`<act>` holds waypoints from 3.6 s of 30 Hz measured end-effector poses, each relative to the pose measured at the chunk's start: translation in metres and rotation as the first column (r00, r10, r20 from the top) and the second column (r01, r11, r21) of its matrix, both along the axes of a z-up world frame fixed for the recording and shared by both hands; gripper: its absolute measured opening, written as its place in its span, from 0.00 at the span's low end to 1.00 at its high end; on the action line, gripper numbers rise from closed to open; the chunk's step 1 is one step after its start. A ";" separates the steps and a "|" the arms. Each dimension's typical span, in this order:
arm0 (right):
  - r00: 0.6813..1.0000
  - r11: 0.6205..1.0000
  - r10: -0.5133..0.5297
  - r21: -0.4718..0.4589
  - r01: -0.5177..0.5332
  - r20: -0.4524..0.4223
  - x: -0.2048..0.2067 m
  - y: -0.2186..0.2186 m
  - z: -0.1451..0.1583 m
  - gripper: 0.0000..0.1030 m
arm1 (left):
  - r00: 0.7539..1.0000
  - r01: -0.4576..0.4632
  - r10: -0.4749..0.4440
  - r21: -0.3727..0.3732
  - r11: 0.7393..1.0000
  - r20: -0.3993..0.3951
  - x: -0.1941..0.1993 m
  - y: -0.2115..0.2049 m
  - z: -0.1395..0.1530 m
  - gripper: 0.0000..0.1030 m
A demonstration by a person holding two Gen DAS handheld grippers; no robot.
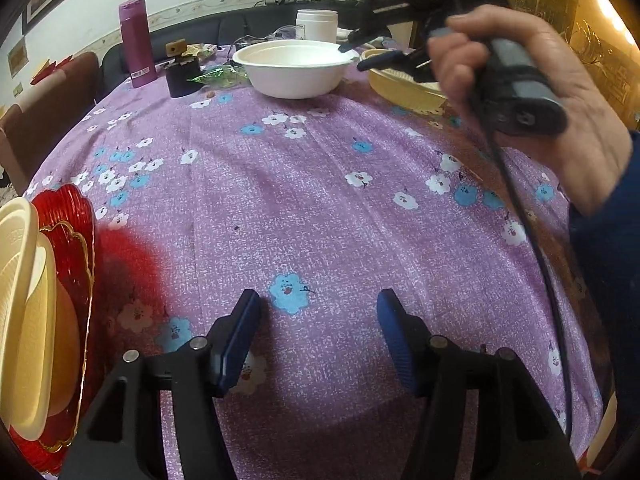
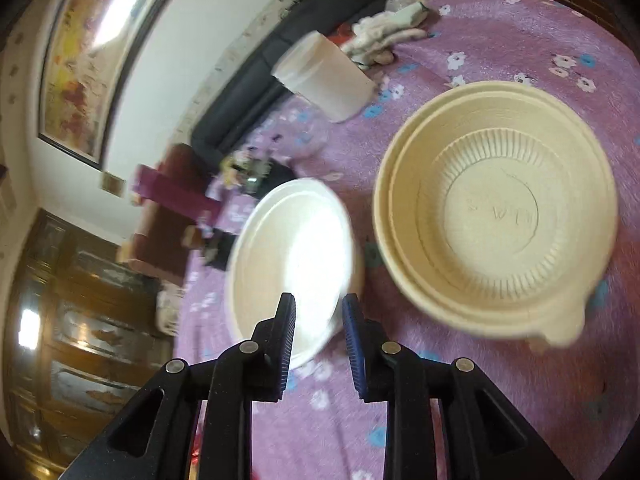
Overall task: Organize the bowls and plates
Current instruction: 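Open both grippers and move them toward the large white bowl, then grasp the rim of the large white bowl with both grippers, then lift and carry the white bowl with both grippers toward the red plates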
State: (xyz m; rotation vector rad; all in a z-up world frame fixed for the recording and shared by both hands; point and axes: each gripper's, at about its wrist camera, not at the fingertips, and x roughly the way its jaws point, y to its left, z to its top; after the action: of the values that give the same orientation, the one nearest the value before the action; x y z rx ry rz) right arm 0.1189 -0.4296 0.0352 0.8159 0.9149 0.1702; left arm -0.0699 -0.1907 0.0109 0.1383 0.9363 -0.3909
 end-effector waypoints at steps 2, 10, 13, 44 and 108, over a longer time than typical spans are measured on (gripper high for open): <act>1.000 0.999 -0.011 0.043 0.012 -0.005 0.006 -0.001 -0.006 0.27 | 1.000 -0.001 0.001 -0.007 1.000 -0.002 0.000 0.001 0.000 0.58; 0.999 0.998 0.011 0.059 -0.013 0.036 -0.027 0.003 0.000 0.06 | 0.999 -0.014 0.015 -0.022 1.000 0.042 -0.004 0.004 0.006 0.58; 0.998 0.995 0.028 0.089 -0.033 0.060 -0.052 0.003 0.005 0.06 | 0.996 -0.021 0.024 -0.032 0.999 0.088 -0.011 0.007 0.011 0.58; 0.992 0.986 0.103 -0.138 -0.092 0.076 -0.220 0.002 0.008 0.39 | 0.994 -0.013 0.030 -0.167 0.986 0.103 -0.034 0.041 0.049 0.66; 0.990 0.977 0.102 -0.196 -0.082 0.094 -0.226 0.030 0.000 0.15 | 0.998 0.009 -0.001 -0.130 0.991 0.062 0.001 0.005 0.043 0.41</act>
State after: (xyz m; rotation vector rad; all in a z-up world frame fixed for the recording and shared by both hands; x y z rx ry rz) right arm -0.1074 -0.4001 0.0348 0.5814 0.8571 0.2000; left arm -0.0689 -0.1859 0.0537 0.0335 0.8473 -0.4488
